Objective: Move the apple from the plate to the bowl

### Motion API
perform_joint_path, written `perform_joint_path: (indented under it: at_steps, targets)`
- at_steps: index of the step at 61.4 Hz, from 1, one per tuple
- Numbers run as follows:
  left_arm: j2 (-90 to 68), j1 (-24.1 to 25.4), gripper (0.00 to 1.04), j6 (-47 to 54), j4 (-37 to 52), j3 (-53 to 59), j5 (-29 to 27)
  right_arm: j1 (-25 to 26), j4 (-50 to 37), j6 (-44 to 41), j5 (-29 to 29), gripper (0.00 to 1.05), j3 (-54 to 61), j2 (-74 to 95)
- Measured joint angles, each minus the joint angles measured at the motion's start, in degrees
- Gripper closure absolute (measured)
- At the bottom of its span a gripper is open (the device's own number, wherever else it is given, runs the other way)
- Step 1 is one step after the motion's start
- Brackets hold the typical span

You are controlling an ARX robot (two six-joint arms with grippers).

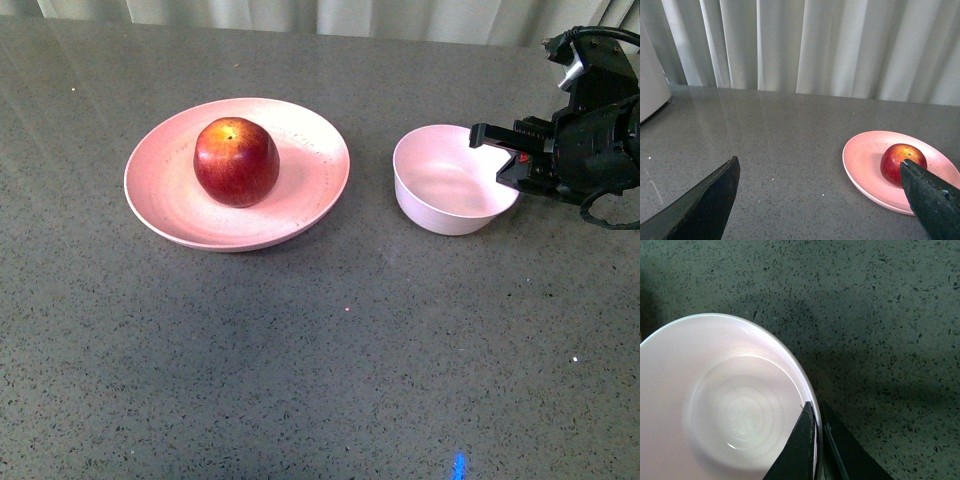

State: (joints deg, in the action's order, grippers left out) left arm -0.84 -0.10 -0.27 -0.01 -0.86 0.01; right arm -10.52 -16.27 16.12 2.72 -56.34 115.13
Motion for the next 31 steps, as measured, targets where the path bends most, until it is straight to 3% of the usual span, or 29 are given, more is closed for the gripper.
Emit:
perform_joint_path:
  at_steps: [22, 31]
  targets:
    - [0.0, 0.0, 0.09, 0.0, 0.0, 0.0, 0.0, 0.0, 0.4, 0.0, -0.4, 1.03, -1.0, 1.4]
    - [0.0, 0.0, 0.09, 0.0, 0.0, 0.0, 0.0, 0.2, -1.2, 0.6, 0.8, 0.82, -0.4, 1.0]
